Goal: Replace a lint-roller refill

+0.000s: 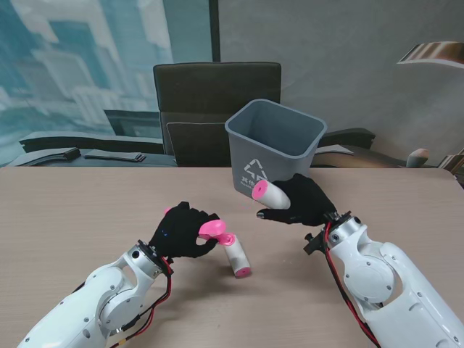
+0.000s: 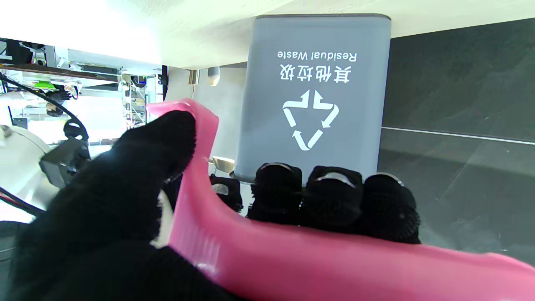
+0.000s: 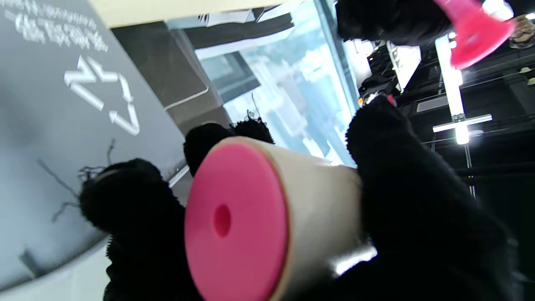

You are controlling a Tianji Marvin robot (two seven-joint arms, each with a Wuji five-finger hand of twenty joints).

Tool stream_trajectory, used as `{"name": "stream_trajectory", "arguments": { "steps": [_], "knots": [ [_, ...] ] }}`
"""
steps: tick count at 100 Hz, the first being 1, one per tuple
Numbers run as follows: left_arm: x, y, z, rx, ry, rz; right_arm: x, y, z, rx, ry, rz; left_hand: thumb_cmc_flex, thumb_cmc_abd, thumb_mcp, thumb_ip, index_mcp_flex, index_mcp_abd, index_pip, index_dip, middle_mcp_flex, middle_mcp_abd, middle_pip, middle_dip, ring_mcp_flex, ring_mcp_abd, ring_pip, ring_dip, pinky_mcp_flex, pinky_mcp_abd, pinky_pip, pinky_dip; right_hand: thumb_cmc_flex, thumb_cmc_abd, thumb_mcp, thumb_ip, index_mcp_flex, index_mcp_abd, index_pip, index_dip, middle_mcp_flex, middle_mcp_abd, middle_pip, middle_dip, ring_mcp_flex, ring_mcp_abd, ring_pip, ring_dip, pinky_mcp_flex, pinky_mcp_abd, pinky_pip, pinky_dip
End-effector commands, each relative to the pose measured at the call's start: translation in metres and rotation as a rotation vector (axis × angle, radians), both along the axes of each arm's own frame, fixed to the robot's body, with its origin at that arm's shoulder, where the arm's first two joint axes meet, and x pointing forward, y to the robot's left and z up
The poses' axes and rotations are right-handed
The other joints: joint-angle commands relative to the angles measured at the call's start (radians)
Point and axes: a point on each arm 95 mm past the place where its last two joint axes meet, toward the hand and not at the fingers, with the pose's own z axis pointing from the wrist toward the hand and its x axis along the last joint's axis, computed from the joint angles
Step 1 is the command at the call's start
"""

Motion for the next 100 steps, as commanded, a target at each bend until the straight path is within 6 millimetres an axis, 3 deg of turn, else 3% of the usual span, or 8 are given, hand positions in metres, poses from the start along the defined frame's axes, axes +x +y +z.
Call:
{"name": "stream_trajectory", "arguments": {
  "steps": [1, 26, 53, 72, 100],
  "knots": [
    [-0.002, -0.002, 0.000, 0.004, 0.014, -0.001, 0.010, -0.004, 0.020, 0.002, -0.032, -0.010, 0.086, 0.056, 0.144, 0.042, 0.013, -0.033, 0.062, 0.013, 0.027, -0.018, 0.015, -0.023, 0.033, 0.029, 0.017, -0.013, 0.011, -0.046, 0.078, -0.016, 0.117, 0.320, 0.078, 0.015, 0.049, -0.173, -0.005, 0.011, -0.010, -0.094, 0.004, -0.019, -0.071, -0.465, -0.045, -0.012, -0.005, -0.018, -0.002, -0.022],
    [-0.001, 0.000, -0.001, 0.004, 0.017, 0.006, 0.042, -0.022, 0.053, -0.072, -0.122, -0.075, 0.087, 0.057, 0.139, 0.043, 0.011, -0.033, 0.060, 0.014, 0.027, -0.018, 0.014, -0.024, 0.032, 0.029, 0.017, -0.013, 0.011, -0.045, 0.078, -0.016, 0.119, 0.339, 0.026, 0.016, 0.023, -0.242, -0.017, 0.011, -0.066, -0.120, -0.033, -0.054, -0.135, -0.478, -0.116, -0.028, -0.050, 0.002, -0.060, -0.063],
    [-0.001, 0.001, -0.002, 0.000, 0.025, 0.010, 0.089, -0.042, 0.077, -0.159, -0.146, -0.144, 0.087, 0.057, 0.138, 0.042, 0.011, -0.032, 0.059, 0.014, 0.027, -0.018, 0.015, -0.025, 0.032, 0.030, 0.017, -0.014, 0.011, -0.045, 0.078, -0.017, 0.123, 0.349, -0.010, 0.019, 0.007, -0.269, -0.025, 0.005, -0.093, -0.134, -0.038, -0.065, -0.160, -0.490, -0.137, -0.030, -0.062, 0.002, -0.062, -0.069],
    [-0.002, 0.000, -0.003, -0.002, 0.030, 0.004, 0.119, -0.050, 0.079, -0.230, -0.109, -0.153, 0.087, 0.057, 0.138, 0.042, 0.012, -0.032, 0.059, 0.014, 0.027, -0.016, 0.014, -0.025, 0.032, 0.031, 0.018, -0.014, 0.011, -0.044, 0.078, -0.017, 0.115, 0.359, -0.051, 0.016, -0.015, -0.339, -0.035, -0.009, -0.147, -0.144, -0.051, -0.075, -0.207, -0.502, -0.170, -0.040, -0.084, 0.005, -0.069, -0.072],
    [-0.002, -0.001, -0.004, -0.005, 0.040, -0.004, 0.150, -0.046, 0.072, -0.234, -0.044, -0.159, 0.086, 0.056, 0.140, 0.043, 0.013, -0.033, 0.060, 0.014, 0.028, -0.017, 0.015, -0.026, 0.034, 0.029, 0.019, -0.014, 0.011, -0.044, 0.079, -0.017, 0.121, 0.373, -0.100, 0.021, -0.034, -0.373, -0.038, -0.018, -0.195, -0.140, -0.085, -0.100, -0.243, -0.499, -0.222, -0.062, -0.086, 0.008, -0.070, -0.070]
  ]
}}
